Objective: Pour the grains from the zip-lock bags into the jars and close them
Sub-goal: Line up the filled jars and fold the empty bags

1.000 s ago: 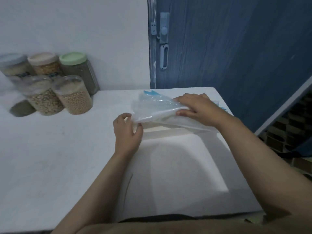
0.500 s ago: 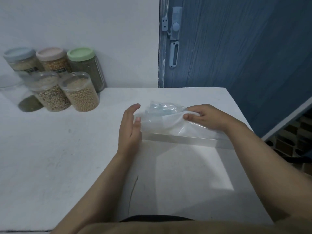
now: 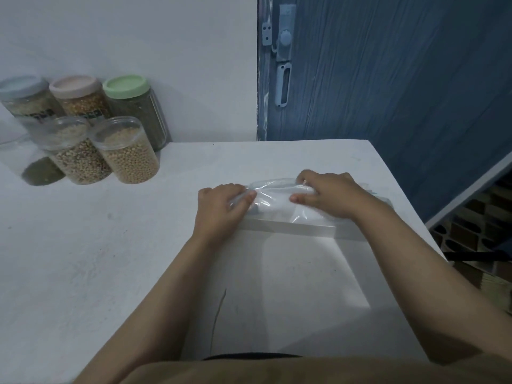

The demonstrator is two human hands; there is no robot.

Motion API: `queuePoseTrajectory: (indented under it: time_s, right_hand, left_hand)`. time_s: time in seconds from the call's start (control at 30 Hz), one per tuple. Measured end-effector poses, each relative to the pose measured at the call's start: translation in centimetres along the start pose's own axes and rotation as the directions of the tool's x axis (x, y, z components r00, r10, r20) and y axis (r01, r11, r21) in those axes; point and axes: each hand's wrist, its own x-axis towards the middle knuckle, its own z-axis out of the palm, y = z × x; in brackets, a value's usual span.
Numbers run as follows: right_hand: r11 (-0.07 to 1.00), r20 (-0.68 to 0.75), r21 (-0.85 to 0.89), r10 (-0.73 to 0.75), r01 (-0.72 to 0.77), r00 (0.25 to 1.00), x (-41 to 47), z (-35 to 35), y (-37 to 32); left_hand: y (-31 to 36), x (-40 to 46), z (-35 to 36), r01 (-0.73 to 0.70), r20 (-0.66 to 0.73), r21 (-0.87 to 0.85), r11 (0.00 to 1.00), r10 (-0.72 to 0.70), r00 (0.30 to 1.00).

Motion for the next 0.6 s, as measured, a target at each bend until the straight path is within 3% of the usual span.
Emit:
queuePoseTrajectory:
  time_s: [0.1, 0.17, 0.23, 0.3, 0.47, 0.53, 0.6]
  right_hand:
    - [0.990, -0.111, 0.140, 0.013, 0.003, 0.994, -1.9, 0.6, -0.2]
    - [0.993, -0.143, 0.117, 0.041, -0.024, 0.989, -3.0, 0.4, 0.5]
    - [0.993, -0.055, 0.003, 0.116, -0.116, 0.992, -3.9, -0.2, 1.6]
    - [0.981, 0.034, 0.016, 0.193, -0.194, 0.981, -4.5, -0.4, 2.3]
    - [0.965, -0.031, 0.123, 0.238, -0.233, 0.971, -2.9, 0.7, 1.9]
    - [0.960, -0.190, 0.179, 0.249, -0.216, 0.950, -3.0, 1.8, 1.9]
    - [0.988, -0.479, 0.115, 0.146, -0.104, 0.866, -3.8, 3.2, 1.8]
  left_hand:
    - [0.5, 0.2, 0.1, 0.099, 0.038, 0.090, 0.991, -0.103, 0.994]
    - [0.7, 0.3, 0.1, 0.139, 0.035, 0.186, 0.973, -0.148, 0.988]
    - [0.3, 0.3, 0.0, 0.165, -0.011, 0.245, 0.955, -0.167, 0.986]
    - [0.0, 0.6, -0.3, 0.219, -0.015, 0.258, 0.941, -0.223, 0.975]
    - [1.8, 2.6, -1.1, 0.336, 0.071, 0.388, 0.858, -0.392, 0.917]
    - [2.1, 2.7, -1.4, 0.374, 0.081, 0.365, 0.853, -0.429, 0.900]
    - [2.0, 2.5, -1.6, 0.365, 0.110, 0.412, 0.835, -0.443, 0.890]
